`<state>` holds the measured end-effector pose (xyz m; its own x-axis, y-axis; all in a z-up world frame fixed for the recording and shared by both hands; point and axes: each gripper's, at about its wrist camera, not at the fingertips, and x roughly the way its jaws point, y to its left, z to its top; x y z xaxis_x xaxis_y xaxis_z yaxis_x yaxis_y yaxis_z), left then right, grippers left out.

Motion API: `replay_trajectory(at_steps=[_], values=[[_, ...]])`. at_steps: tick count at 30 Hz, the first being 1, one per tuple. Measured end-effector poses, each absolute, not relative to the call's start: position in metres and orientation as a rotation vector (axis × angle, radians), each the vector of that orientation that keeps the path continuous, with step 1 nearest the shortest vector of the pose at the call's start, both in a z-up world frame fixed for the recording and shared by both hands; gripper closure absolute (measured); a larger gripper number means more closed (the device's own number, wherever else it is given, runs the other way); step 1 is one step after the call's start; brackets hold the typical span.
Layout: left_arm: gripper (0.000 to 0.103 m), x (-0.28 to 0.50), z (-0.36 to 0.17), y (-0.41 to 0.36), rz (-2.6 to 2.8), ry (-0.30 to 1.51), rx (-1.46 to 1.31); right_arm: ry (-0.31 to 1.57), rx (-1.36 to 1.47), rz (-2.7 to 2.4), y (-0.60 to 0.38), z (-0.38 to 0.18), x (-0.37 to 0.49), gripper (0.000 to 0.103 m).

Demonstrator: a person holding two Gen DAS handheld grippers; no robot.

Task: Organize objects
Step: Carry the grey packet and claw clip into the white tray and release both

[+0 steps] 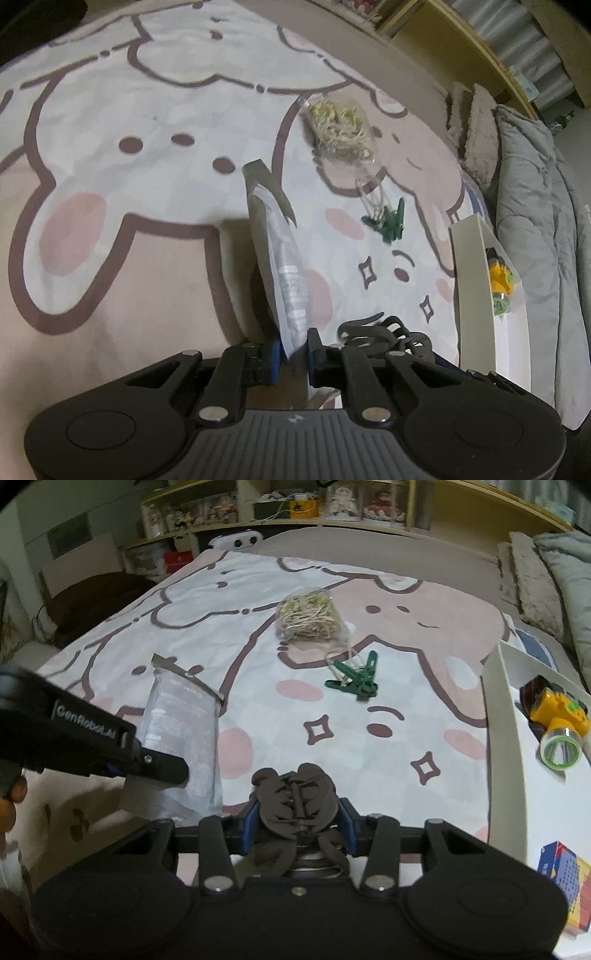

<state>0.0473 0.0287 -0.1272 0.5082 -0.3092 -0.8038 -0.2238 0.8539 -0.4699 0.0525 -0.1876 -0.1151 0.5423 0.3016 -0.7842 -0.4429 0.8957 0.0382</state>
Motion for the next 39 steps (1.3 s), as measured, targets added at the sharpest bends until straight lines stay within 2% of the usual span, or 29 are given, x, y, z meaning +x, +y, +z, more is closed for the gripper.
replay_trajectory(at_steps=[20, 32, 39], values=[[0.09, 0.044, -0.053, 0.004, -0.107, 0.757, -0.329, 0.644, -0.002, 0.228, -0.23, -0.049, 0.063, 0.058], [0.09, 0.061, -0.016, -0.027, -0.229, 0.703, -0.331, 0.567, 0.075, 0.161, -0.251, 0.006, 0.085, 0.058], [0.09, 0.079, -0.023, -0.067, -0.319, 0.733, -0.378, 0.569, 0.079, 0.058, -0.297, 0.004, 0.089, 0.058]])
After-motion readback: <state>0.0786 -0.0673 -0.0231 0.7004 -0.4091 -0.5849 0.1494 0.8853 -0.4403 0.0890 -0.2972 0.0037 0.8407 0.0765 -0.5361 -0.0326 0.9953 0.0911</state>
